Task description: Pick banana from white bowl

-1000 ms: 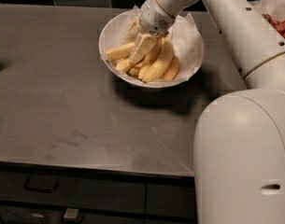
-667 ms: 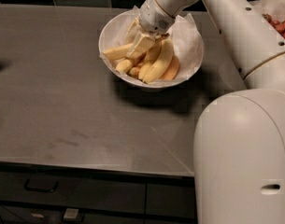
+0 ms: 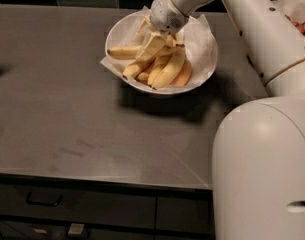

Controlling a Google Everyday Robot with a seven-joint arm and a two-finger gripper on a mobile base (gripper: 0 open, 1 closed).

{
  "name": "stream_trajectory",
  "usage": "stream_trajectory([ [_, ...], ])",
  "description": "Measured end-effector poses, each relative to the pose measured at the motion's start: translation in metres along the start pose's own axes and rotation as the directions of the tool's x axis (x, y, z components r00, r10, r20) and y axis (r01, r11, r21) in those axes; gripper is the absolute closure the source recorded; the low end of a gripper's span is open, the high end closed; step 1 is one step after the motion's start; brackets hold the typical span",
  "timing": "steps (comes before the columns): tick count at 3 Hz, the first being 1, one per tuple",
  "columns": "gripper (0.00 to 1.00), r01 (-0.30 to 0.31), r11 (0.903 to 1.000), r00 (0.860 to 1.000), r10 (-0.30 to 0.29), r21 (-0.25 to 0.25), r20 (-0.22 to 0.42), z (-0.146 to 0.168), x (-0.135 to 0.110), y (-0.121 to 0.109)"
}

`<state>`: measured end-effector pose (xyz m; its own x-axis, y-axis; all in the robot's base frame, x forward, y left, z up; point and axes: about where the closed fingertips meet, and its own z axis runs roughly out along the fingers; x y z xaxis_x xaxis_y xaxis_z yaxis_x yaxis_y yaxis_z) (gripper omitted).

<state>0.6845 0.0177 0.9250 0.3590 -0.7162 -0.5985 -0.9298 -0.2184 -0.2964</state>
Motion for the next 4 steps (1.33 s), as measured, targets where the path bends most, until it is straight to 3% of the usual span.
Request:
stream_trajectory([
  [1,1.0,0.006,0.9977,0.999,-0.01,0.067,0.048,-0.026,-0.007,-0.003],
  [2,1.0,-0.018,0.9948,0.999,0.014,0.1,0.047,-0.054,-0.004,0.005],
  [3,1.0,-0.077,0.9914,0.993,0.067,0.105,0.097,-0.076,-0.007,0.031],
  [4,1.0,-0.157,0.9798,0.969,0.128,0.124,0.213,-0.098,-0.022,0.068],
])
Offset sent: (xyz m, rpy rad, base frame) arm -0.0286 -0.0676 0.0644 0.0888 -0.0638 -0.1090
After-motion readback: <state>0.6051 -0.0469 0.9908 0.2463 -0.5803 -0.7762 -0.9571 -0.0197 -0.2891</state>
